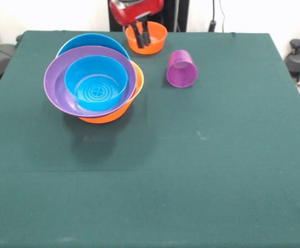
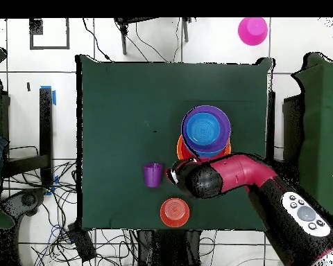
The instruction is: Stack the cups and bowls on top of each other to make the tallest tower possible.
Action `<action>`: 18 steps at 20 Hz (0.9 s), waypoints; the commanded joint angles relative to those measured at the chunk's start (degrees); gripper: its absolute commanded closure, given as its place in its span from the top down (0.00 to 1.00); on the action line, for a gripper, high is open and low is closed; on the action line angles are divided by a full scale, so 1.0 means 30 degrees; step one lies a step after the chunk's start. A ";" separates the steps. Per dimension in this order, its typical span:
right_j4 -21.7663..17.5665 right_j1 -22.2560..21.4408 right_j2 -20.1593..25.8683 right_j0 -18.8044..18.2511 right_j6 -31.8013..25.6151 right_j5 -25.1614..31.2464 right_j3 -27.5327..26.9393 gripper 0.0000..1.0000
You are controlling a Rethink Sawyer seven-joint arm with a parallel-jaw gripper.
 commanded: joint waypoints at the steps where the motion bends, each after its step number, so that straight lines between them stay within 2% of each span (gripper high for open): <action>1: -0.0821 0.0837 -0.2259 0.1391 0.2914 -0.1947 0.0309 0.00; 3: -0.0658 0.0934 -0.2121 0.1419 0.2210 -0.1733 0.0212 0.00; 4: -0.0626 0.0890 -0.1798 0.1409 0.1282 -0.1109 0.0152 0.00; 11: -0.0444 0.1202 -0.1824 0.2005 0.0716 -0.0181 -0.0178 0.00; 13: -0.0314 0.1290 -0.1660 0.1988 0.0396 0.0008 -0.0180 0.00; 16: 0.0481 0.0942 -0.0668 0.1323 -0.1325 0.1548 0.0505 0.00; 18: 0.0309 0.0949 -0.1152 0.1683 -0.0531 0.1272 0.0423 0.00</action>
